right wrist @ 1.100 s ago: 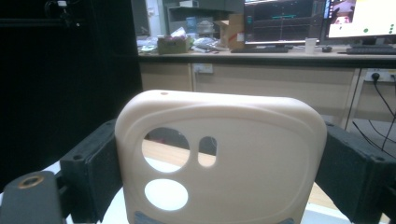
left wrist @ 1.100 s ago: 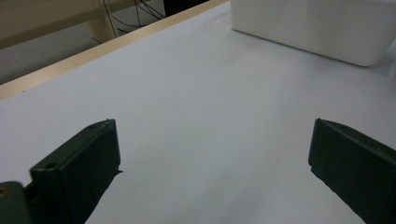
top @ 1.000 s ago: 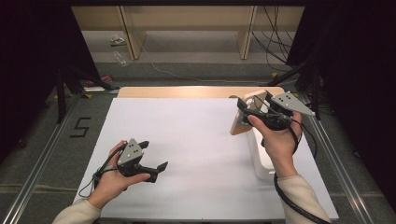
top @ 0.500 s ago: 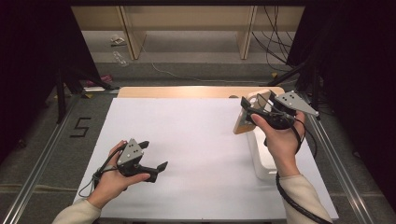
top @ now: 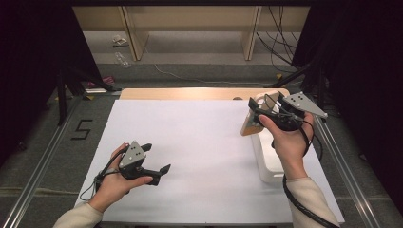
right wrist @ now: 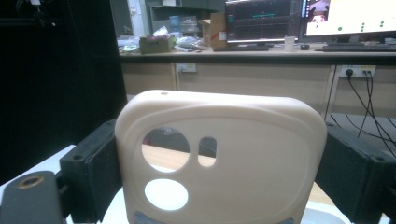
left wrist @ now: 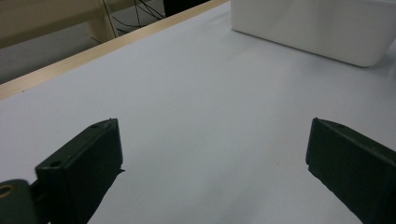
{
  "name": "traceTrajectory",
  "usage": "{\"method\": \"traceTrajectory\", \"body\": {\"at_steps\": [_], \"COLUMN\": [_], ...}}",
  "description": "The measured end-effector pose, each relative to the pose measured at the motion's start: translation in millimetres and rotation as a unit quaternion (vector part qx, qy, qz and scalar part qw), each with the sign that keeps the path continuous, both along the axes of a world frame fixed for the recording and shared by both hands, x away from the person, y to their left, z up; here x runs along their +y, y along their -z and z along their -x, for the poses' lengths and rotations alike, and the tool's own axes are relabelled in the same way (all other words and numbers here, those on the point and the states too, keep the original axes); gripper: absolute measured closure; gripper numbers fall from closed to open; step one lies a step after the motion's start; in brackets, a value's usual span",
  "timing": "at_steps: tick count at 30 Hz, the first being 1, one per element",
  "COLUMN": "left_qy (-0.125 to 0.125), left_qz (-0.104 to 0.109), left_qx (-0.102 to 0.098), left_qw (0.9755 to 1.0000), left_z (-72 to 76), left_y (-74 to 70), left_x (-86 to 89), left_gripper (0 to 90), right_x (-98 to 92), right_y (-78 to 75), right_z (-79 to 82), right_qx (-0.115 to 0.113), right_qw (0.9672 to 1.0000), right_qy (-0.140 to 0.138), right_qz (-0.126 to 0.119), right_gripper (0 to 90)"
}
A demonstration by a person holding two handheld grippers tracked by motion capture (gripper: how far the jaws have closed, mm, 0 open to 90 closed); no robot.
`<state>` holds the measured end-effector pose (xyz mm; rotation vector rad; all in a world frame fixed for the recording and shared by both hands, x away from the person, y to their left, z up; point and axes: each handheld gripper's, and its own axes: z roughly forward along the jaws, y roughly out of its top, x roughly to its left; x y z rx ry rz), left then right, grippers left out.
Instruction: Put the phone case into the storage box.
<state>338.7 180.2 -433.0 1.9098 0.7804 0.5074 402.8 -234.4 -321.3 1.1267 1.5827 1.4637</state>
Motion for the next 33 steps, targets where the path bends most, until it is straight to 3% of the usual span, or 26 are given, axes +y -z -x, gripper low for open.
{"method": "traceTrajectory", "body": {"at_steps": [33], "left_qy": [-0.002], "left_qz": [0.004], "left_qx": [0.002], "left_qw": [1.0000], "left_z": [-0.4], "left_y": [0.3], "left_x": [0.7], "left_gripper": [4.8], "right_x": [-20.0], "right_y": [-2.8], "right_z": [-2.1], "right_qx": [0.012], "right_qw": [0.9991], "right_qy": [0.040], "right_qz": [0.003], "right_gripper": [11.8]}}
